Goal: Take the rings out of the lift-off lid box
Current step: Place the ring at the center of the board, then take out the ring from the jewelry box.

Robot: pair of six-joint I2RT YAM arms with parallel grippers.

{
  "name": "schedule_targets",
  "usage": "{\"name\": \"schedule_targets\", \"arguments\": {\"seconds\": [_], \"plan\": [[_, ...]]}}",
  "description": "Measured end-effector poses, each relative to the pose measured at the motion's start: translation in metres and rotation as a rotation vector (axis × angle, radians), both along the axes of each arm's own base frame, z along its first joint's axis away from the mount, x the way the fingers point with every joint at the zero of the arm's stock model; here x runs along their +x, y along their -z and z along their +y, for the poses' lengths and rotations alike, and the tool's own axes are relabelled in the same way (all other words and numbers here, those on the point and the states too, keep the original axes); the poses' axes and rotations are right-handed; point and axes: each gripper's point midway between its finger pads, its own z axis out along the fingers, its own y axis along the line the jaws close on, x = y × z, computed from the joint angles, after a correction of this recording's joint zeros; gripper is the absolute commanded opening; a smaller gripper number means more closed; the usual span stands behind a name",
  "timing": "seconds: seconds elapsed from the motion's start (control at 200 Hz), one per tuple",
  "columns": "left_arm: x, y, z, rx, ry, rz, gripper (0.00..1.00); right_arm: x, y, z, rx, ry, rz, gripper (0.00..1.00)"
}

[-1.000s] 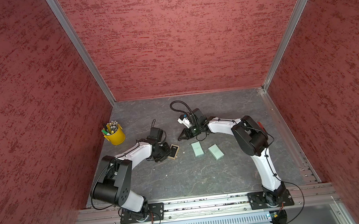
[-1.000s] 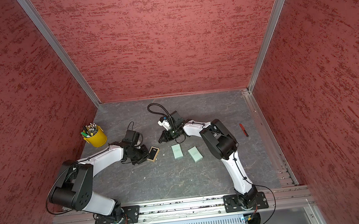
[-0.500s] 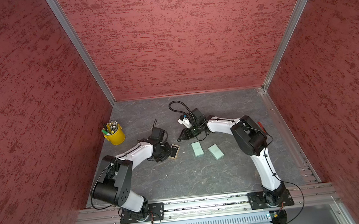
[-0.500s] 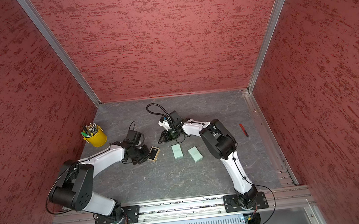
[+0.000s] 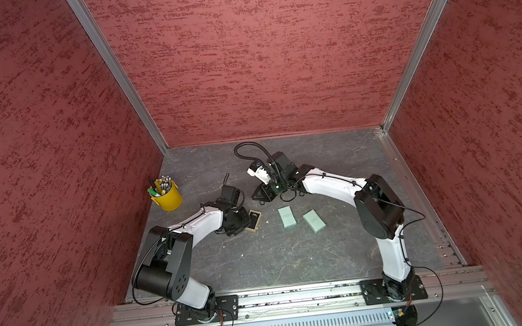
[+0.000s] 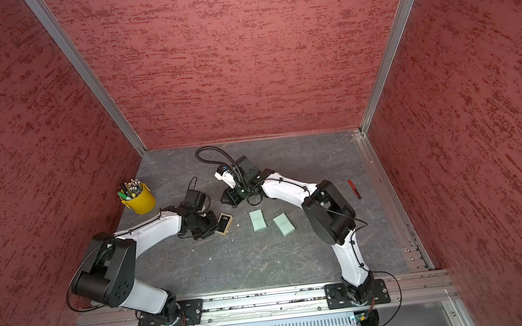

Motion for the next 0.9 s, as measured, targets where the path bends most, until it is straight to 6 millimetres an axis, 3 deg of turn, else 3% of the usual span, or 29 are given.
{"name": "schedule_targets", "arguments": {"seconds": [0.13,0.456,0.671,0.902], "plan": [[0.0,0.0,0.0,0.0,0.0,0.001,0.35,-0.014,0.019,0.006,-0.054,-0.033,0.009,0.27],[0.0,0.0,0.0,-0.001,0.0,0.0,0.36,-0.015,0.042,0.002,-0.108,-0.047,0.01,0.3],[0.0,-0.001,0.0,-0.011,-0.002,0.003,0.36,-0.02,0.069,0.003,-0.148,-0.066,0.04,0.31],[0.0,-0.001,-0.001,-0.017,-0.001,0.006,0.36,-0.019,0.069,0.006,-0.148,-0.072,0.033,0.32]]}}
